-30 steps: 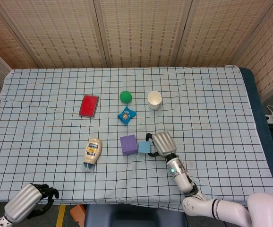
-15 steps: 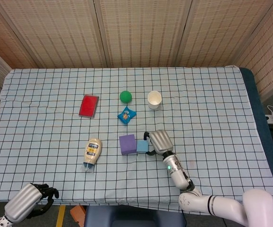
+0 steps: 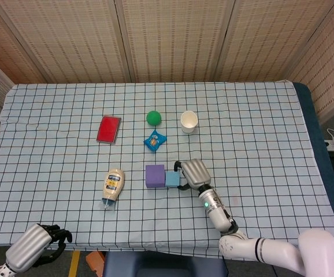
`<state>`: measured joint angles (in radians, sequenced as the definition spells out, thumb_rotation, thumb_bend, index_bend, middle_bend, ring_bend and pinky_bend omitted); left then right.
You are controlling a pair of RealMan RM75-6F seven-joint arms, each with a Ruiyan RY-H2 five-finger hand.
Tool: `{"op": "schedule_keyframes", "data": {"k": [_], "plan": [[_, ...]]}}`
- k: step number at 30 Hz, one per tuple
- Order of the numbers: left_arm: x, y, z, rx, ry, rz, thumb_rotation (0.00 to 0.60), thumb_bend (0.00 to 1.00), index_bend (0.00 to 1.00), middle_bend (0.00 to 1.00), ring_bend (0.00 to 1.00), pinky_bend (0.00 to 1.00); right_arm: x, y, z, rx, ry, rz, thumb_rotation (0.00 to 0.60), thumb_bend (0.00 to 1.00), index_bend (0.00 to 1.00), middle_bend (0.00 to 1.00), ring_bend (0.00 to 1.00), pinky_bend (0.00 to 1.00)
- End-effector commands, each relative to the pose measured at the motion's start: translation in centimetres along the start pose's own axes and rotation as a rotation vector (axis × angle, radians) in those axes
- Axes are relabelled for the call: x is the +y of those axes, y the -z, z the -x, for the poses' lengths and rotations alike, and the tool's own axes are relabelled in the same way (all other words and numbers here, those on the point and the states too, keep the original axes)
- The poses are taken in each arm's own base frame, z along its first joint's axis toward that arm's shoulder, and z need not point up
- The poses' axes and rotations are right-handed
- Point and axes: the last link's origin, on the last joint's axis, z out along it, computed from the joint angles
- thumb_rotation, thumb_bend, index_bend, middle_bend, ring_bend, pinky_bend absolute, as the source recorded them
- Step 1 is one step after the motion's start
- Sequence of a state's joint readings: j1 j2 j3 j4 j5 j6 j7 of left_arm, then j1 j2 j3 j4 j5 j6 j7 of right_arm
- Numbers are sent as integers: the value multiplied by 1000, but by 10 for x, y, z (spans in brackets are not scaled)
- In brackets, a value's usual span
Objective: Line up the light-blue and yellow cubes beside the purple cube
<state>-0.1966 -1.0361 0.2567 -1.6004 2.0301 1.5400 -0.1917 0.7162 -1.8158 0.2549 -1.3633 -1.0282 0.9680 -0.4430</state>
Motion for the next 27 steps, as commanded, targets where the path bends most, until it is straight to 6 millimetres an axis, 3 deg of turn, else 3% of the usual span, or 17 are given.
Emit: {"op": "schedule_keyframes", "data": {"k": [1,8,27], "plan": [[0,0,0,0,-1,1,600,517,491,607,558,777,2,1,-5,5,-1,7,600,25,642,941,834,890],[0,0,1,-5,-4,-2,600,517,491,606,558,777,6,-2,-8,16,17,15,600,24,642,941,834,890],[-2,-1,4,-12,-14,-13,600,519,491,606,558,777,1,-18,18,-26,-9,-12,600,24,642,941,834,890]]}}
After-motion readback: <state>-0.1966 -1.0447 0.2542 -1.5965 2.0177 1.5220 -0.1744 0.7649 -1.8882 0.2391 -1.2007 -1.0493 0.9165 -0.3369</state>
